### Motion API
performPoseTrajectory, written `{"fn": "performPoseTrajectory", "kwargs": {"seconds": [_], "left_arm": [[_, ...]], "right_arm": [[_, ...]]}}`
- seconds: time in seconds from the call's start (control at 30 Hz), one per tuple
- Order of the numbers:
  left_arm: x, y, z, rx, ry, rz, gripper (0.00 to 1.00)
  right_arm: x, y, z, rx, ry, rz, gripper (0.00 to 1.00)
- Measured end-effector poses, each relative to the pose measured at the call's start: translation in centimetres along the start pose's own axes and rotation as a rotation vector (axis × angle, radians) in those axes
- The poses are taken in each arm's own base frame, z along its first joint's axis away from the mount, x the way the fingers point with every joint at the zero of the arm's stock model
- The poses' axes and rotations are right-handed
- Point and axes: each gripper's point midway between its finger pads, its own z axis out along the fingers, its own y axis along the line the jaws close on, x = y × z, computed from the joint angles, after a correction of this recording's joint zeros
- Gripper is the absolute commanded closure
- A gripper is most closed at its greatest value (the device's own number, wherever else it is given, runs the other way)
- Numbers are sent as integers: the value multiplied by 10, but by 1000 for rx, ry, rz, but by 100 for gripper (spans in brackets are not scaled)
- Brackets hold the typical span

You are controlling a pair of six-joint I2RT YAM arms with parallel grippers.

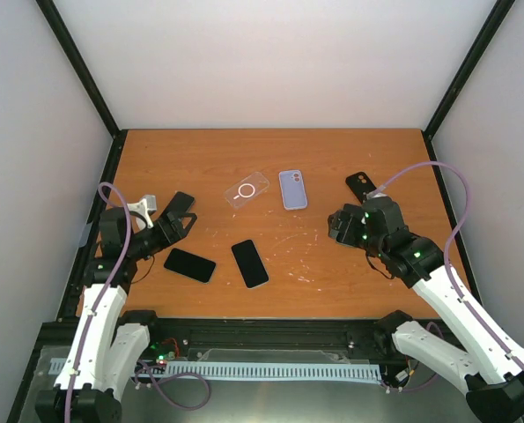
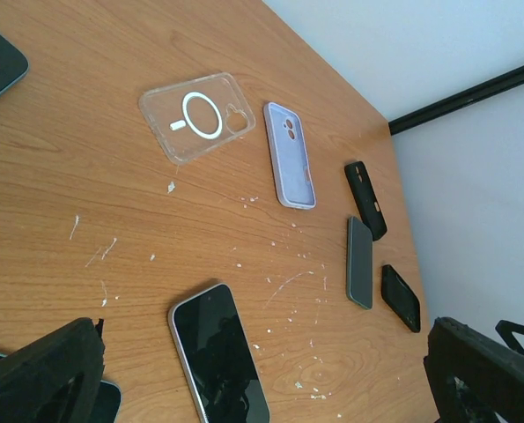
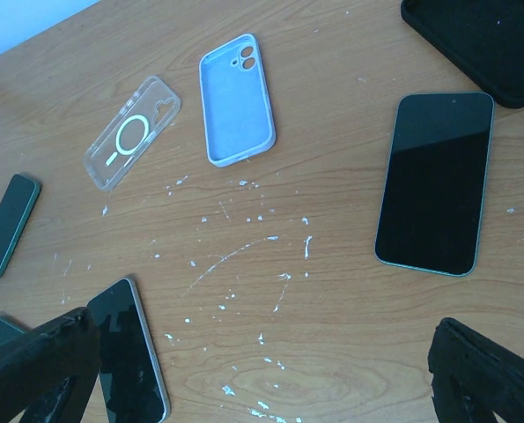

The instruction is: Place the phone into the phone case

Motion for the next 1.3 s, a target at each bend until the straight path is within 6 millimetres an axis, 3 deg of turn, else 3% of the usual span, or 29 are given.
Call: {"fn": "performPoseTrajectory", "kwargs": {"seconds": [0.2, 0.4, 0.5, 0.8, 0.9, 1.03, 1.3], "left_arm": [[0, 2, 1, -6, 3, -4, 1], [3, 13, 9, -38, 34, -37, 0], [5, 20, 15, -59, 58, -65, 1], [5, 37, 34, -87, 101, -119, 2], [6, 41, 38, -96, 115, -133, 2], [5, 40, 40, -86, 114, -135, 2], [4, 39, 37, -85, 89, -119, 2]], "right_arm": [[1, 0, 5, 3, 4, 17, 0], [-3, 2, 25, 26, 6, 50, 0], [-5, 1, 44, 60, 7, 57, 4], [8, 4, 132, 151, 122, 53, 37], [10, 14, 156, 147, 143, 66, 47], [13, 43, 183, 106, 149, 77, 52], [13, 97, 247, 87, 139, 207, 54]]}}
